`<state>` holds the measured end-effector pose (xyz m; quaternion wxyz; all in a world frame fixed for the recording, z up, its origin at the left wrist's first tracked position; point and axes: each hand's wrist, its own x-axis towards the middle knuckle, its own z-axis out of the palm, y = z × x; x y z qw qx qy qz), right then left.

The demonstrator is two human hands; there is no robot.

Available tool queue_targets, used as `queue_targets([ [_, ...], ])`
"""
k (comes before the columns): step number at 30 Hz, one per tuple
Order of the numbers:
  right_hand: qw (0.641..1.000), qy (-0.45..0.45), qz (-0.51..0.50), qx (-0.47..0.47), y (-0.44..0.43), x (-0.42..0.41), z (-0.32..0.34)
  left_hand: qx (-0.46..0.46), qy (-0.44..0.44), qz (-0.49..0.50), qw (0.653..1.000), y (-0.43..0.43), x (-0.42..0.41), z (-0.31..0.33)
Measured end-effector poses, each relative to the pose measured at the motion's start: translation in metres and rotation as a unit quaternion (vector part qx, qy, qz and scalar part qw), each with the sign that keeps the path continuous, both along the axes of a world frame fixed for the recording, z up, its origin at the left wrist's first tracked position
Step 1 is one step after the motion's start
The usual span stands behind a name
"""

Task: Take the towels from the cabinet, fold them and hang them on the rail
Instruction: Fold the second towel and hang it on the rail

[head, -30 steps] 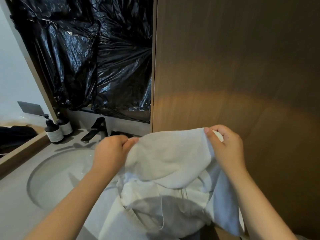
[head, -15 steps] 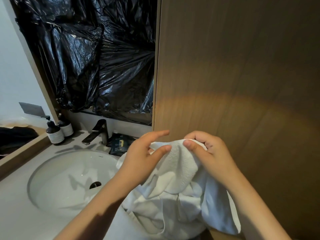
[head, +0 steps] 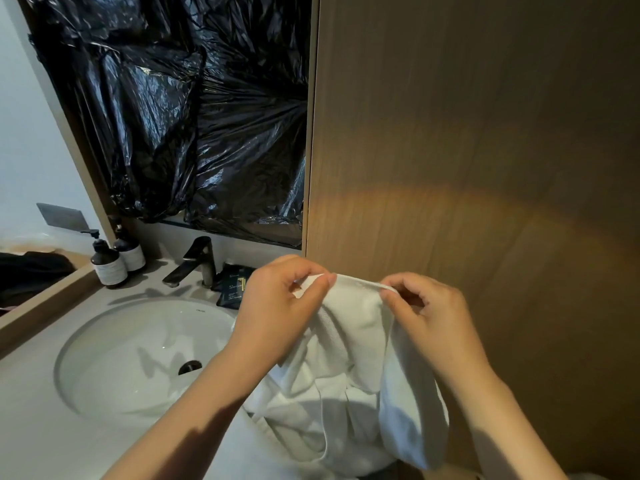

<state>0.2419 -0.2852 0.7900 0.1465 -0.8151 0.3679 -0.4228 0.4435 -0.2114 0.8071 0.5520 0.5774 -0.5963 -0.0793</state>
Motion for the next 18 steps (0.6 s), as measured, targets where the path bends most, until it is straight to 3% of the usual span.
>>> queue_targets([
  [7,0.997,-0.011,-0.076,0.015,-0.006,-0.012,-0.005,0.001,-0.022,0.081,0.996,0.007,0.02,-0.002],
  [12,0.994,-0.075,0.011,0.075,0.009,0.011,0.003,0.097,-0.142,0.145,0.974,0.011,0.028,-0.01],
  [15,0.991,-0.094,0.057,0.071,0.019,0.027,0.011,0.084,-0.158,0.078,0.981,0.016,0.012,-0.01],
  [18,0.991,-0.083,0.087,0.065,0.023,0.038,0.017,0.077,-0.081,-0.015,0.994,0.016,-0.005,-0.008],
])
